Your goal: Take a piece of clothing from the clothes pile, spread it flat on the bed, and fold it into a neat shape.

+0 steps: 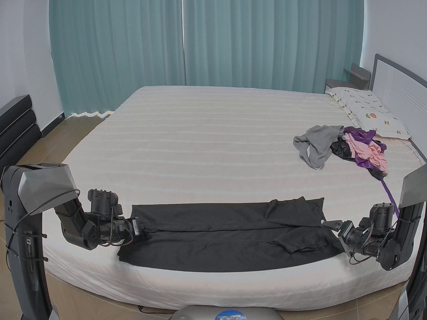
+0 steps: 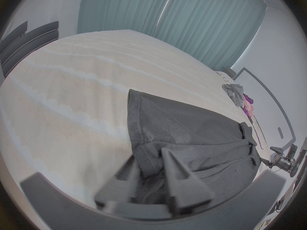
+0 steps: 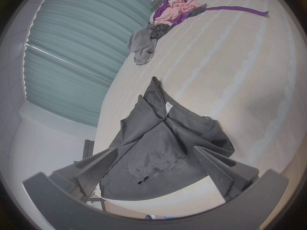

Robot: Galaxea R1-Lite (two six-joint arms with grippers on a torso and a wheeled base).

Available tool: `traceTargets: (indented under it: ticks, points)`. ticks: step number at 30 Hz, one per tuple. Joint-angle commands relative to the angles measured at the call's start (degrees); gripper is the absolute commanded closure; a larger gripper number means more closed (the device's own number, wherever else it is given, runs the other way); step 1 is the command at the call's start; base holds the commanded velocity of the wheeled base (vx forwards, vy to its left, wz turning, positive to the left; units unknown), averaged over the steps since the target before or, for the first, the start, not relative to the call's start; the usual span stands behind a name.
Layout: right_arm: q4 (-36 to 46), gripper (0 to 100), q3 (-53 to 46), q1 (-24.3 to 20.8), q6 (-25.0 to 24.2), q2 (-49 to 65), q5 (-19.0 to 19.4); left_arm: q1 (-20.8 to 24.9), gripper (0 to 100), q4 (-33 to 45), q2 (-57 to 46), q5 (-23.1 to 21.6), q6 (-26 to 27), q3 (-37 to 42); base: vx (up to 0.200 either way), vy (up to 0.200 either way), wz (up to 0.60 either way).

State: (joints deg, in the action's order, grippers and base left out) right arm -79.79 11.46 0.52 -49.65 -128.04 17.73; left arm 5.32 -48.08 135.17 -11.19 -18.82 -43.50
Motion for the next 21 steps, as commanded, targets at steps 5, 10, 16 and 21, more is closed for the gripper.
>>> traceTargets:
  ticks: [5,10,16,21]
  points:
    - [-0.02,0,0.41,0.18,-0.01,-0.37,-0.15,-0.22,100,-0.08,-1.14,0.12,-0.51,-0.01,0.000,0.000,0.00]
    - [-0.02,0,0.49,0.71,0.08,-0.37,-0.15,-0.31,100,-0.08,-3.51,0.47,-4.03,-0.19,0.000,0.000,0.00]
    - [0.07,0,1.20,1.67,-0.01,-0.46,-0.06,-0.74,100,-0.08,-4.56,0.47,-4.91,0.08,0.000,0.000,0.00]
    - [0.07,0,1.28,1.94,-0.01,-0.37,-0.06,-0.57,100,-0.08,-4.12,0.47,-4.91,0.25,0.000,0.000,0.00]
